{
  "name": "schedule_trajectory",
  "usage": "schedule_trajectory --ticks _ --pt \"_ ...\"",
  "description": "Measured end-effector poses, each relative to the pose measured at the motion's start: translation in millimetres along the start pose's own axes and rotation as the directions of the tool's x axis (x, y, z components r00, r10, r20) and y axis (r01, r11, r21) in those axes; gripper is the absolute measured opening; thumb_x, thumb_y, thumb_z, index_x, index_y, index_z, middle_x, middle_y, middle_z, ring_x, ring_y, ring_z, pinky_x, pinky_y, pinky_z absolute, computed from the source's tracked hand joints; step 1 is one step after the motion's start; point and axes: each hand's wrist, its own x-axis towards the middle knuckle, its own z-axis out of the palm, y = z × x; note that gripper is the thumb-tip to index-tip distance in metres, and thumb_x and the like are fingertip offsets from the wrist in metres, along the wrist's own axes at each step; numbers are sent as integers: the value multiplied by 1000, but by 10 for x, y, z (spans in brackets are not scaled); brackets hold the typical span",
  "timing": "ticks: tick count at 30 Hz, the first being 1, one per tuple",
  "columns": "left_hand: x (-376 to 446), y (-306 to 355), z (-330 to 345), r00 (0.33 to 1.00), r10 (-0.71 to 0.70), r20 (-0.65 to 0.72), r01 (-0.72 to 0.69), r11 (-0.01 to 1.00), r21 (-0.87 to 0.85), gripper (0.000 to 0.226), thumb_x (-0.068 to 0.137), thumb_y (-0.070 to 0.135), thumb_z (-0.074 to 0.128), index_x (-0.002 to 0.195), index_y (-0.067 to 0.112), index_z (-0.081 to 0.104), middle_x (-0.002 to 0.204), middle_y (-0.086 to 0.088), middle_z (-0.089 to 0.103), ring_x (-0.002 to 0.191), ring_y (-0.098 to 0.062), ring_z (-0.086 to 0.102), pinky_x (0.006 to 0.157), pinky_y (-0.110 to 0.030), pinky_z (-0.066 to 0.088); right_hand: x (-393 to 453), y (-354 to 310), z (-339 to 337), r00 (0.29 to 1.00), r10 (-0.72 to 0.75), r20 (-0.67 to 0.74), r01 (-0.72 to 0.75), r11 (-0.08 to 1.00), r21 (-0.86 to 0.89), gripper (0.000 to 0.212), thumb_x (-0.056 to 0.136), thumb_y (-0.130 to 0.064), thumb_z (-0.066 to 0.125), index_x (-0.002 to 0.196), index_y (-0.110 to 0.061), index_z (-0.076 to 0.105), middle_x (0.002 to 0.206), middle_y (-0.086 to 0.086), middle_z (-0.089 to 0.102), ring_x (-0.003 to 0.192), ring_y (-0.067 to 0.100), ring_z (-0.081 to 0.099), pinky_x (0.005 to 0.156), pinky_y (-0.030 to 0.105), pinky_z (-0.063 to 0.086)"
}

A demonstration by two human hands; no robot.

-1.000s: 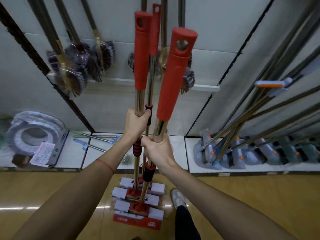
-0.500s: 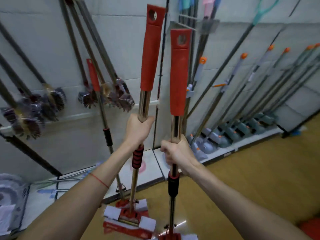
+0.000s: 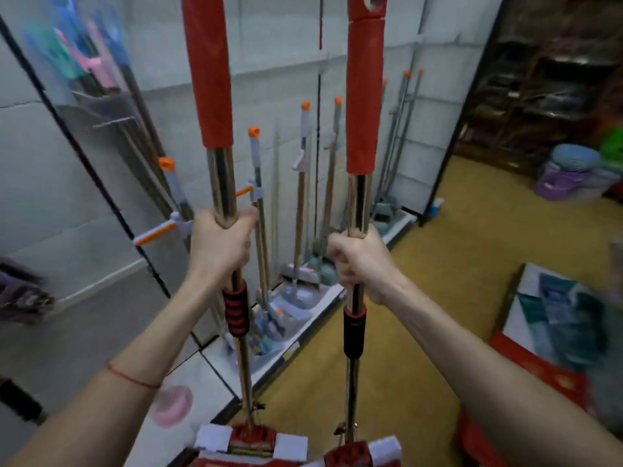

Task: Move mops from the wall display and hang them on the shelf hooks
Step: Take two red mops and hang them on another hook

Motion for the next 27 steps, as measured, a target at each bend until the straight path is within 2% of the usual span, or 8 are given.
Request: schedule_trajectory --ticks 3,8,11,13,19,24,25,27 --pt "173 63 595 995 28 96 -24 999 -48 42 94 20 64 64 25 35 41 9 29 33 -13 26 44 -22 24 164 -155 -506 999 -10 -48 9 1000 -18 41 72 -4 59 61 -25 26 52 1 22 40 14 17 45 26 15" --pt "597 32 1659 960 57 272 -32 995 -96 53 92 29 66 44 26 42 39 11 31 32 -14 27 49 -28 25 474 -295 -1298 979 -14 -203 13 1000 -6 47 83 5 54 59 -25 27 44 -5 25 36 13 19 43 25 16" --pt "854 54 2335 920 102 378 -50 988 -145 48 91 33 65 46 28 48 41 7 30 37 -19 26 49 -36 26 692 -326 -1744 941 -34 -336 35 999 -2 47 83 4 54 56 -25 31 43 -7 28 39 13 20 44 26 19" --pt "1005 111 2763 883 134 450 -64 984 -168 49 89 40 67 50 27 41 49 -6 29 42 -22 27 49 -41 29 829 -373 -2014 897 -43 -439 43 999 -9 47 84 4 54 54 -25 32 43 -7 29 37 14 21 44 24 22" --pt "1307 326 3991 720 275 637 -151 958 -244 56 102 27 63 55 18 34 56 -11 32 49 -25 31 51 -37 30 1117 -607 -2766 712 -69 -699 66 997 -31 54 84 5 52 47 -28 31 43 -5 25 36 14 20 44 23 22" --pt "1397 372 4997 564 333 756 -121 939 -323 50 94 35 65 57 23 34 59 -10 30 52 -27 32 49 -47 34 1179 -736 -3457 539 -96 -837 99 994 -50 33 74 -6 56 69 -22 28 52 1 18 38 14 14 43 19 21" --pt "1409 375 5208 548 332 768 -123 940 -318 48 91 38 66 57 22 36 59 -10 31 53 -26 34 50 -47 36 1185 -760 -3604 510 -101 -854 105 993 -54 28 73 -7 56 67 -20 32 50 0 19 37 14 14 43 19 21" --pt "1430 390 5625 518 325 792 -110 943 -315 44 87 42 66 58 22 40 58 -10 34 53 -25 37 54 -42 37 1184 -774 -3906 456 -102 -884 117 992 -55 41 77 -3 54 52 -26 31 45 -4 22 36 13 15 42 17 20"
